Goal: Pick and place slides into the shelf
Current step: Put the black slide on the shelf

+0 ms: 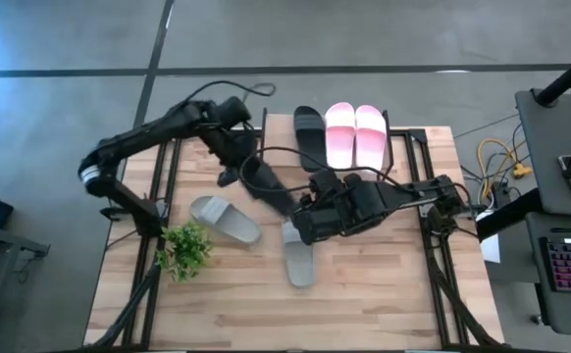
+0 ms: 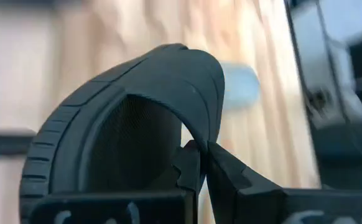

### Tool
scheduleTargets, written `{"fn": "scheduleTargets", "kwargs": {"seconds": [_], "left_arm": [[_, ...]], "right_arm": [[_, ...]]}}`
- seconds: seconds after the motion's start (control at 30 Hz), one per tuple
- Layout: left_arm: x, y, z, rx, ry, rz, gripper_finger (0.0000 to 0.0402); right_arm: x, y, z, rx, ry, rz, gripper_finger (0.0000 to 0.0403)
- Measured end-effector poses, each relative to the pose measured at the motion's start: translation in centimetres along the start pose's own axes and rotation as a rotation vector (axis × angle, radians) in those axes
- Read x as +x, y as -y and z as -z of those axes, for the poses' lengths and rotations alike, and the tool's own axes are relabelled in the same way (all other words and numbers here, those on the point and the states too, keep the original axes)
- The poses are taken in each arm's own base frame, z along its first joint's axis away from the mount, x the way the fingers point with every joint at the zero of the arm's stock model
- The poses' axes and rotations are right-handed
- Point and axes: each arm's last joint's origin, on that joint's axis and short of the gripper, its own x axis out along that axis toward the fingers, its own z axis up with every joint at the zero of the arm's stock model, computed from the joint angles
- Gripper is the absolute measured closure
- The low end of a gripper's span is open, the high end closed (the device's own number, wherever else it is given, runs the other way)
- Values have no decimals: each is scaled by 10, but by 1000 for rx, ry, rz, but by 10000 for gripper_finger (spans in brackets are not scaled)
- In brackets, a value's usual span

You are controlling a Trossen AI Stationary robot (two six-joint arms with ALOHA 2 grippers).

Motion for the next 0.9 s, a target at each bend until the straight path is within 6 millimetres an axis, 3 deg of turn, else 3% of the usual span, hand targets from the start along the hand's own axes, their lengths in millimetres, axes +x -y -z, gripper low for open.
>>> {"fn": "scheduleTargets", "kwargs": {"seconds": [0.27, 0.6, 0.73, 0.9], "left_arm": [[39, 29, 20, 85, -204, 176, 401], [83, 14, 46, -28, -237, 81, 400], [94, 9, 57, -74, -271, 19, 368], [97, 6, 65, -92, -328, -105, 297]], "right_arm": [[2, 0, 2, -20, -29, -2, 214], [10, -2, 12, -39, -92, 9, 214], [14, -3, 17, -51, -116, 18, 214], [16, -4, 20, -54, -120, 21, 214]]}}
